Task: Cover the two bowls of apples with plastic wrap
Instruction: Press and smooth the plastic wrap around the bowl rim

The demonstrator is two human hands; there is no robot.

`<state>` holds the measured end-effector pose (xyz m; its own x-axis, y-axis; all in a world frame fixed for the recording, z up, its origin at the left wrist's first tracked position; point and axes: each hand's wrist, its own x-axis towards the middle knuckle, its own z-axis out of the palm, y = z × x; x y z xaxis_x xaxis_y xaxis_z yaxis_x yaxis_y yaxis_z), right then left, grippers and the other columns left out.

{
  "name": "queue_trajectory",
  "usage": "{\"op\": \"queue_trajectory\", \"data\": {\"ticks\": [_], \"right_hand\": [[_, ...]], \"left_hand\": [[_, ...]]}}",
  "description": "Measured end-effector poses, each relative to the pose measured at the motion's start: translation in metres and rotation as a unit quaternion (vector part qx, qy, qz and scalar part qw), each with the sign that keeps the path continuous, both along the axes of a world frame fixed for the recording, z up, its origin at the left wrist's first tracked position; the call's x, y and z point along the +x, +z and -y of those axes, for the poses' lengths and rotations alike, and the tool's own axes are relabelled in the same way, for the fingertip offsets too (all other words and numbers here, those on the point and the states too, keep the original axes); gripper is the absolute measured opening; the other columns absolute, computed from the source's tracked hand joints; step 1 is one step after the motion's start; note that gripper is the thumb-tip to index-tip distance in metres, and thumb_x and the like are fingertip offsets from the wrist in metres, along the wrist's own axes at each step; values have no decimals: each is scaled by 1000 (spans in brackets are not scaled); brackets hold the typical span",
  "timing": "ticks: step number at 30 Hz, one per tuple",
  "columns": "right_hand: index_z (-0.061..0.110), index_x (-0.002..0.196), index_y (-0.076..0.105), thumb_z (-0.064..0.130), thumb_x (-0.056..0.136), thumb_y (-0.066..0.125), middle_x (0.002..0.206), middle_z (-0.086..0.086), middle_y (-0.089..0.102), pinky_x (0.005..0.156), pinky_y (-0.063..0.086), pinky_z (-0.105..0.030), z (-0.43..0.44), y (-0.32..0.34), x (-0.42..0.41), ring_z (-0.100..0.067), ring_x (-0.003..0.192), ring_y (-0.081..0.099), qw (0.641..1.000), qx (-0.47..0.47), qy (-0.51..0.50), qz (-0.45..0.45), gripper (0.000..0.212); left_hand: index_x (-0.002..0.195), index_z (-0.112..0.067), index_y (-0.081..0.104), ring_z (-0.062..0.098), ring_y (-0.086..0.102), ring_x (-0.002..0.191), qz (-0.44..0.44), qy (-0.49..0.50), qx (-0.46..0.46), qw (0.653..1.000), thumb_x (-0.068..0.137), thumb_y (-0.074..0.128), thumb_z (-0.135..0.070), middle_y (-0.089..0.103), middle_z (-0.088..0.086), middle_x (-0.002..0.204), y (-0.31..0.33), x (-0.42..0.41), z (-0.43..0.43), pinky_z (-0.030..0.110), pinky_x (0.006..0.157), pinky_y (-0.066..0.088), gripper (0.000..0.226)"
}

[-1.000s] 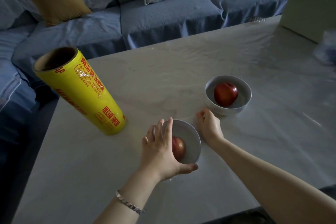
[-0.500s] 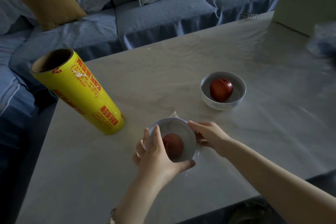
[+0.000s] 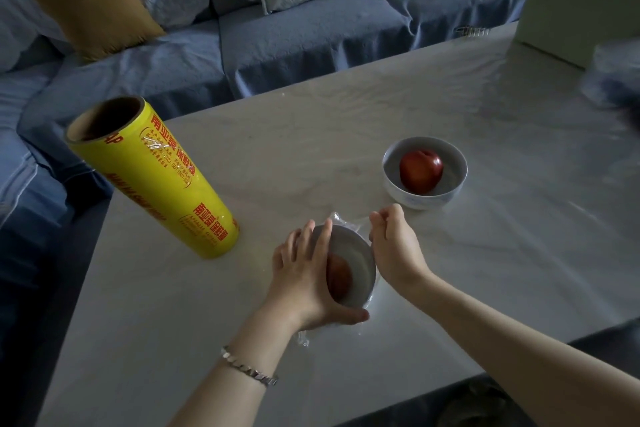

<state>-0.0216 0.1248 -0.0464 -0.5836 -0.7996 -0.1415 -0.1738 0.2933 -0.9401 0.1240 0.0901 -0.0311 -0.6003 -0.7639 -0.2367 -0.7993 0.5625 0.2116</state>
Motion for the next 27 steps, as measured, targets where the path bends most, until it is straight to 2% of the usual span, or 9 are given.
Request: {"op": "queue_trajectory", "data": {"ticks": [3,7,11,14,16,19,21,24,27], "right_hand": [[10,86,36,24,97,36,74,-6,48,61,41,-36,1,-2,-4,-23,65,43,999,-12,-19,28,18],[8,91,38,20,98,37,68,-6,42,42,35,-27,2,-9,-12,-17,52,37,993,12,-40,114,13],[7,91,41,20,97,40,66,-4,45,42,38,-25,12,-20,-10,-17,49,40,990,44,-54,121,14],[8,74,45,19,95,46,58,-3,43,40,37,-22,15,-24,-13,-14,43,38,989,68,-36,125,23],[12,63,46,27,96,46,54,-2,41,40,34,-20,8,-23,-19,-13,43,37,983,76,-19,165,35],[10,69,57,40,95,41,57,-1,51,41,40,-16,-10,-16,-24,-13,46,45,957,80,22,277,43],[12,69,57,43,93,44,63,-2,53,46,41,-16,-16,-16,-22,-13,52,47,957,104,87,257,42],[13,69,53,35,92,51,65,-1,49,49,39,-16,-14,-16,-15,-12,55,45,958,102,132,234,31],[9,79,56,27,93,52,66,-3,49,50,42,-16,-11,-14,-14,-12,56,46,953,92,133,255,24]], "left_hand": [[141,-31,-26,24,-14,143,-2,0,1,1000,49,68,-74,-15,0,156,0,0,0,44,117,2,138],[140,-32,-27,23,-12,143,-10,3,-5,1000,49,68,-74,-13,-1,155,1,-1,-1,43,116,2,137],[140,-33,-28,23,-13,143,-11,28,0,1000,51,68,-73,-14,-1,156,1,-4,-6,43,115,0,136],[141,-30,-26,25,-11,143,-10,64,-1,998,52,67,-74,-13,2,156,0,-9,-11,45,115,2,136],[142,-27,-24,28,-9,143,-19,116,-2,993,53,66,-74,-12,5,156,-1,-13,-17,47,114,4,135],[144,-23,-19,32,-6,143,-63,227,-11,972,53,61,-80,-7,11,156,-3,-23,-29,51,112,10,133],[145,-22,-17,34,-5,143,-93,284,-2,954,51,56,-85,-6,15,156,-3,-29,-35,55,110,13,134],[143,-27,-21,35,-12,142,-86,285,44,954,49,61,-82,-16,15,155,1,-26,-39,55,111,11,136],[142,-34,-21,32,-15,142,-59,225,86,969,50,72,-71,-23,8,154,10,-3,-34,50,114,8,136]]}}
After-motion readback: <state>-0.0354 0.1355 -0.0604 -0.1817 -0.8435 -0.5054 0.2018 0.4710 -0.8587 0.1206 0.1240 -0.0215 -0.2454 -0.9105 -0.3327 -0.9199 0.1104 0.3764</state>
